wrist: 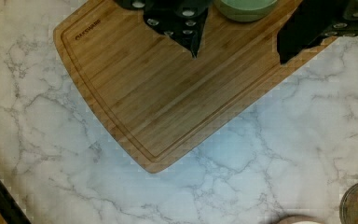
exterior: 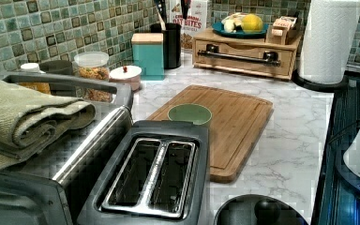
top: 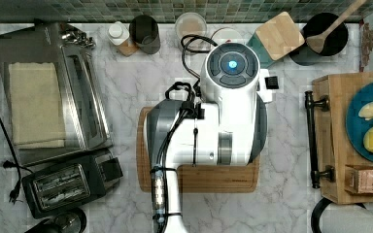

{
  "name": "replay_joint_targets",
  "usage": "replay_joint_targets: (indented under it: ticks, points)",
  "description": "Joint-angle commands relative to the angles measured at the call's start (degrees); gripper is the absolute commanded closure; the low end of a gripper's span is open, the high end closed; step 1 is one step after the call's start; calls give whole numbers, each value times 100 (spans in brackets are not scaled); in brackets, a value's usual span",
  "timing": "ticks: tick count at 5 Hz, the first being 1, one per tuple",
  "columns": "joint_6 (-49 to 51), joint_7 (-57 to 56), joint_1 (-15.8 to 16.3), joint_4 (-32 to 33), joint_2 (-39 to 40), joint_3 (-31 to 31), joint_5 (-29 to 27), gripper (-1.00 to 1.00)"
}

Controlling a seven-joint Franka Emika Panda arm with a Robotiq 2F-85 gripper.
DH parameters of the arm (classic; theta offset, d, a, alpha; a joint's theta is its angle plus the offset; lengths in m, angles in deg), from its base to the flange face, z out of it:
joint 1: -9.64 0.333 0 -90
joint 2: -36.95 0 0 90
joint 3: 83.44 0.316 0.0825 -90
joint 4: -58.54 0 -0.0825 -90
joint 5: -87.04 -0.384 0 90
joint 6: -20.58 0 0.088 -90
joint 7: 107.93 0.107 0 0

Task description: Open the drawer.

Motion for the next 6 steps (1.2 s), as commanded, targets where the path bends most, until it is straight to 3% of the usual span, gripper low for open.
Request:
replay_joint_targets:
  ticks: [1, 3, 5, 6]
  points:
    - [-341, -770, -102, 350, -148, -51, 14, -100]
    - [-705, -3754, -616, 615, -117, -516, 303, -100]
    - [-1177, -5239, -1047, 539, 190, -921, 851, -100]
    - [-1643, -5718, -1203, 685, 240, -1077, 837, -100]
